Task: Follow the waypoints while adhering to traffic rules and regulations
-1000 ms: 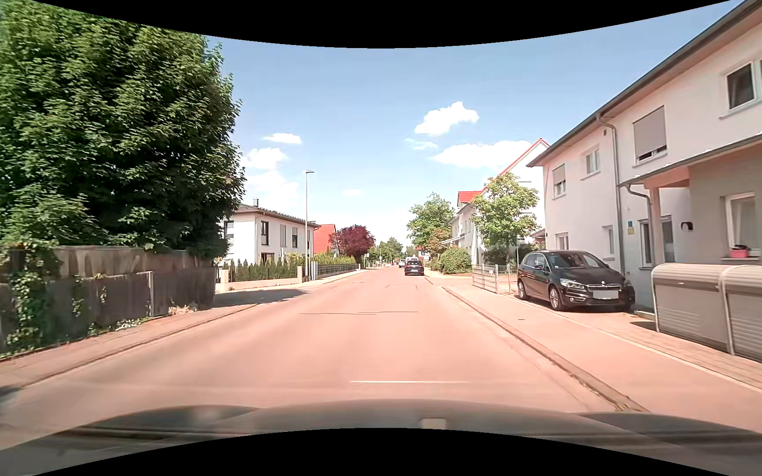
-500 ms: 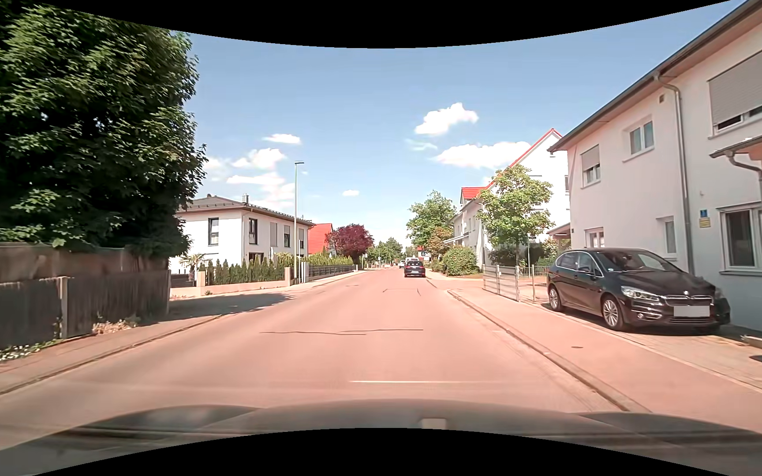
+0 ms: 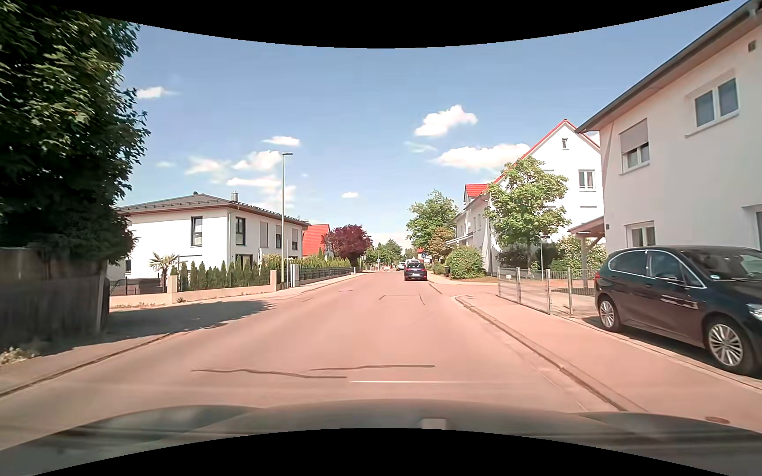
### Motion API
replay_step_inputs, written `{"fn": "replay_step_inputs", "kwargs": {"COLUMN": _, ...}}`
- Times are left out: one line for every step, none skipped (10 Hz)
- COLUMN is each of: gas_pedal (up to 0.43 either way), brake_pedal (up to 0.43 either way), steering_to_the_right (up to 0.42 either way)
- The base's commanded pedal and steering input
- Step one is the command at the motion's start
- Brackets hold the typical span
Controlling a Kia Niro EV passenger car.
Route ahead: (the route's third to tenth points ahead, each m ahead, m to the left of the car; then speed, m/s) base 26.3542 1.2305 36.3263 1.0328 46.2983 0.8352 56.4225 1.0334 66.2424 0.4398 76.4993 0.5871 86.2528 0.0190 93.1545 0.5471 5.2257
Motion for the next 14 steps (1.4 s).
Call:
{"fn": "replay_step_inputs", "kwargs": {"gas_pedal": 0.039, "brake_pedal": 0.0, "steering_to_the_right": 0.001}}
{"fn": "replay_step_inputs", "kwargs": {"gas_pedal": 0.0, "brake_pedal": 0.0, "steering_to_the_right": 0.001}}
{"fn": "replay_step_inputs", "kwargs": {"gas_pedal": 0.0, "brake_pedal": 0.0, "steering_to_the_right": 0.001}}
{"fn": "replay_step_inputs", "kwargs": {"gas_pedal": 0.0, "brake_pedal": 0.0, "steering_to_the_right": 0.001}}
{"fn": "replay_step_inputs", "kwargs": {"gas_pedal": 0.0, "brake_pedal": 0.0, "steering_to_the_right": 0.001}}
{"fn": "replay_step_inputs", "kwargs": {"gas_pedal": 0.0, "brake_pedal": 0.0, "steering_to_the_right": 0.001}}
{"fn": "replay_step_inputs", "kwargs": {"gas_pedal": 0.0, "brake_pedal": 0.012, "steering_to_the_right": 0.002}}
{"fn": "replay_step_inputs", "kwargs": {"gas_pedal": 0.0, "brake_pedal": 0.012, "steering_to_the_right": 0.002}}
{"fn": "replay_step_inputs", "kwargs": {"gas_pedal": 0.0, "brake_pedal": 0.055, "steering_to_the_right": 0.003}}
{"fn": "replay_step_inputs", "kwargs": {"gas_pedal": 0.0, "brake_pedal": 0.11, "steering_to_the_right": 0.003}}
{"fn": "replay_step_inputs", "kwargs": {"gas_pedal": 0.0, "brake_pedal": 0.116, "steering_to_the_right": 0.003}}
{"fn": "replay_step_inputs", "kwargs": {"gas_pedal": 0.0, "brake_pedal": 0.14, "steering_to_the_right": 0.003}}
{"fn": "replay_step_inputs", "kwargs": {"gas_pedal": 0.0, "brake_pedal": 0.14, "steering_to_the_right": 0.003}}
{"fn": "replay_step_inputs", "kwargs": {"gas_pedal": 0.0, "brake_pedal": 0.14, "steering_to_the_right": 0.003}}
